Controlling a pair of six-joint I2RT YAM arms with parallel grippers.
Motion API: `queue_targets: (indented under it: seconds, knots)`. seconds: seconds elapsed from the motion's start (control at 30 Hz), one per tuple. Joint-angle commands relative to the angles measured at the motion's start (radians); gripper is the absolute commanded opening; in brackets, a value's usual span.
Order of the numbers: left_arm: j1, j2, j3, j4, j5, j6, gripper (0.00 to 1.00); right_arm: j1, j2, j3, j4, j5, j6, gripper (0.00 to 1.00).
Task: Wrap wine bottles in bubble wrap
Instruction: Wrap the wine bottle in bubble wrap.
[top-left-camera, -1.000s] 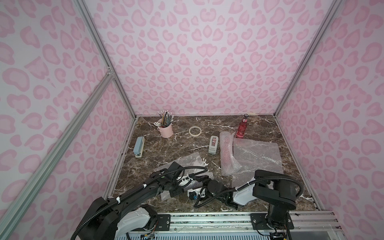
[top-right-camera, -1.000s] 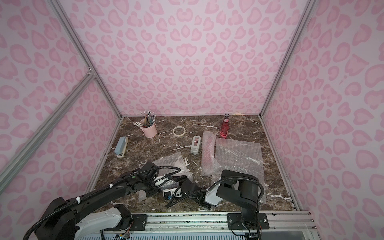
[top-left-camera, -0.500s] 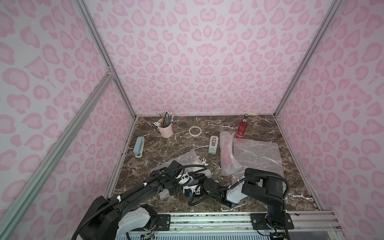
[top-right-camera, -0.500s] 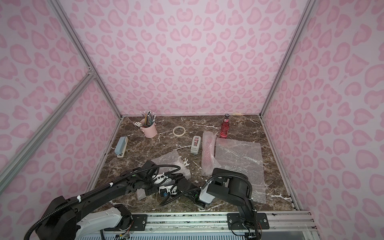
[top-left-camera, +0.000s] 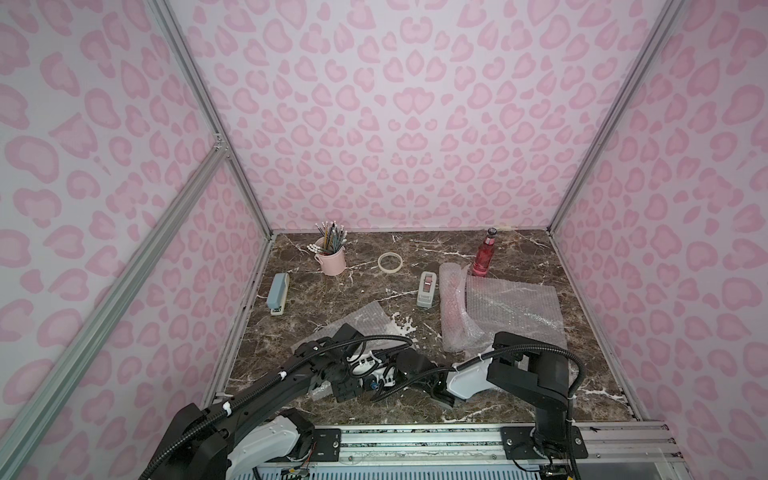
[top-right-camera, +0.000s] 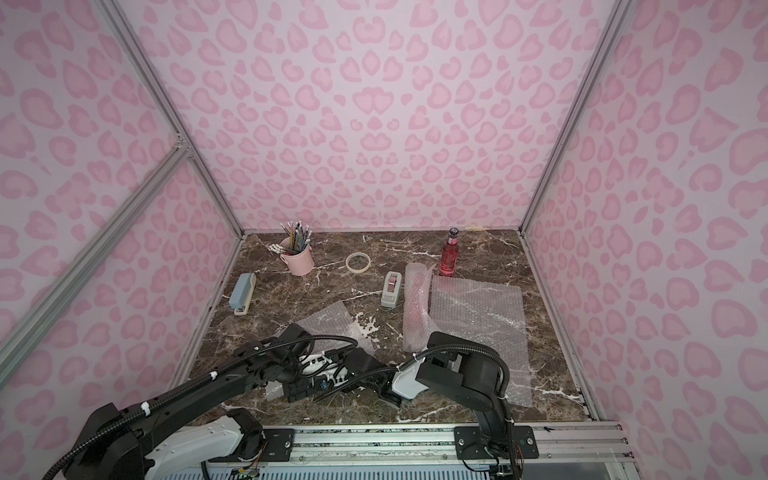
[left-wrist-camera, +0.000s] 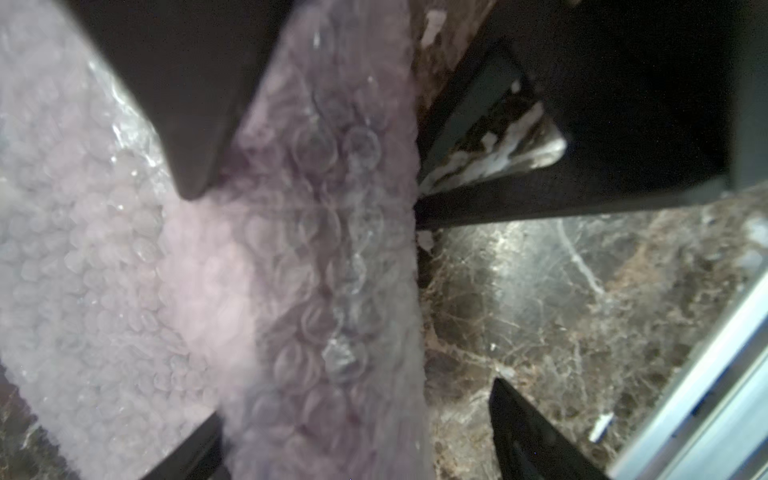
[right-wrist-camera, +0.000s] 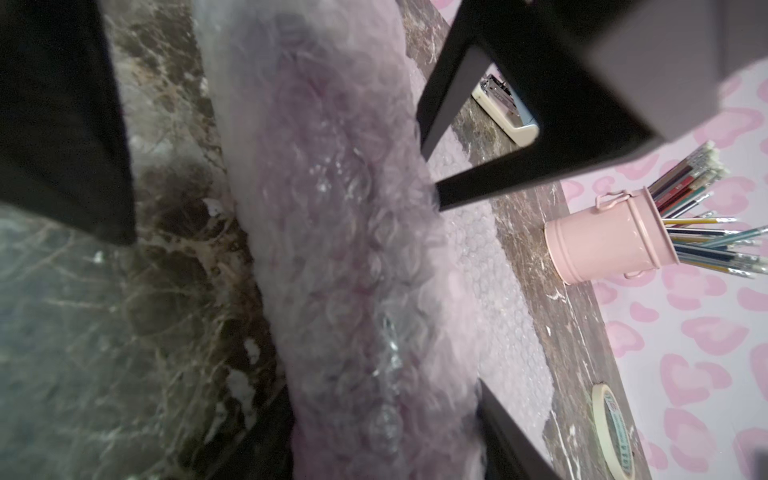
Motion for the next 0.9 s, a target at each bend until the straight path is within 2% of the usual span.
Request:
queue_targets:
  seconds: [0.0, 0.37, 0.57, 0.77, 0.87]
  knots:
    - [-0.005, -0.017, 0.018, -0.036, 0.125, 0.032, 0.98, 0.008, 0.012, -0.008, -0.276, -0.069, 0.015, 0.62]
    - [0.0, -0.133, 0.091, -0.2, -0.009, 0.023, 0.98, 0.008, -0.041, 0.015, -0.288, -0.111, 0.017, 0.7]
    - [0.023, -0.272, 0.124, -0.21, -0.104, 0.006, 0.98, 0.008, -0.04, 0.041, -0.309, -0.163, 0.038, 0.7]
    - [0.128, -0.345, 0.172, -0.176, -0.069, -0.06, 0.98, -0.001, -0.004, 0.101, -0.362, -0.216, 0.036, 0.71]
    - [0.174, -0.363, 0.173, -0.12, -0.114, -0.126, 0.97, -0.01, 0.009, 0.14, -0.401, -0.265, 0.044, 0.72]
